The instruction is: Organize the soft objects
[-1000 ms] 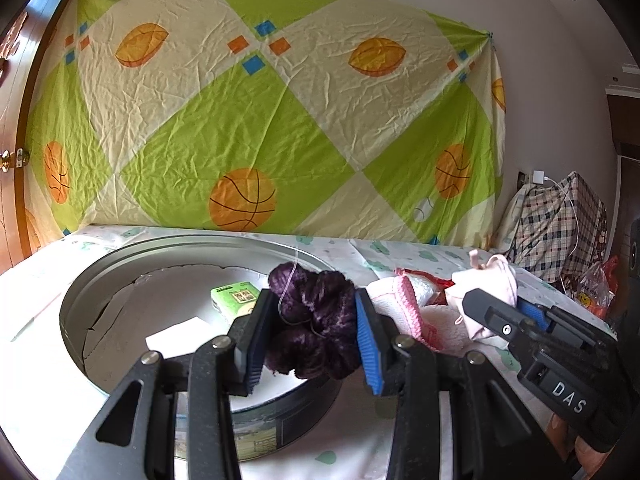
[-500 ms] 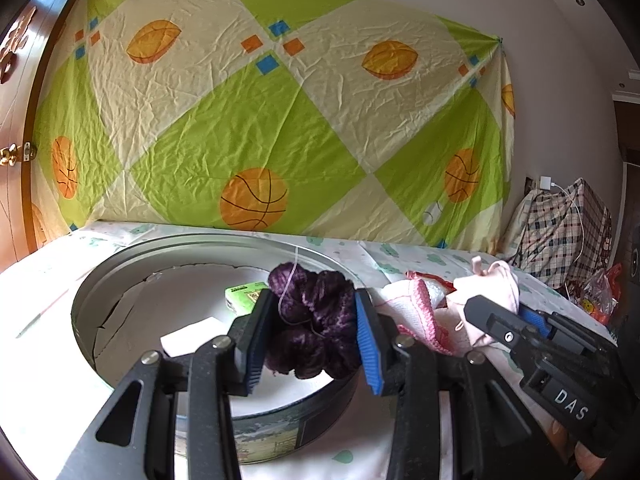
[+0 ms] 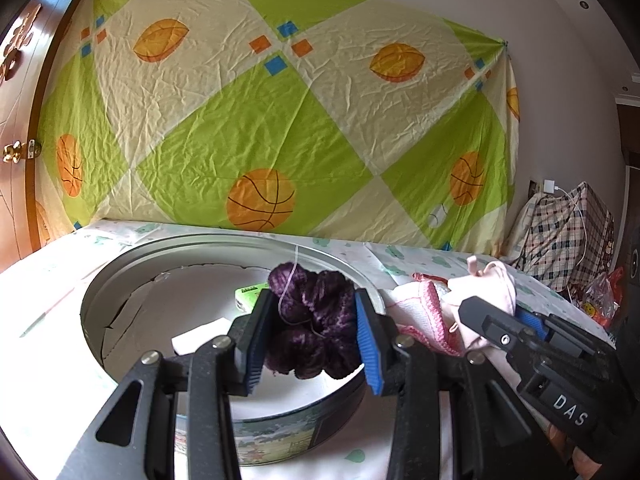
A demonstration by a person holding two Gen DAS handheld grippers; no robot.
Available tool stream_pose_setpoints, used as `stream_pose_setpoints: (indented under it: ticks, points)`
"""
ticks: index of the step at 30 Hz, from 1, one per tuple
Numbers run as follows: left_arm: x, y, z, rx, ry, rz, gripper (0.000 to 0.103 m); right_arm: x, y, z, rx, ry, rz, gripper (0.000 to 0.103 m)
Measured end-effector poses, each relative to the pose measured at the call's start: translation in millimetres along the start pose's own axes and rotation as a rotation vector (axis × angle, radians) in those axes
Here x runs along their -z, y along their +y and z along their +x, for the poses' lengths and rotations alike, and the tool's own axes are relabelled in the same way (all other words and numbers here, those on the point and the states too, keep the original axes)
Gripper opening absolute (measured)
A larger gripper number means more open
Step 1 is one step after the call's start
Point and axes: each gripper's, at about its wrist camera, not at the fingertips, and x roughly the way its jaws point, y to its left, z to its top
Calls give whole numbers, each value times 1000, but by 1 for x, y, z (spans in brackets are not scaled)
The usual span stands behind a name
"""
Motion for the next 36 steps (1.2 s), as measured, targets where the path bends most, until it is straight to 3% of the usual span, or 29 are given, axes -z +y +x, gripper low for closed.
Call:
stream_pose_setpoints:
  ticks: [36]
  points:
    - [-5, 24, -2, -39, 1, -21, 39, -2, 18, 11, -52, 11, -15, 27]
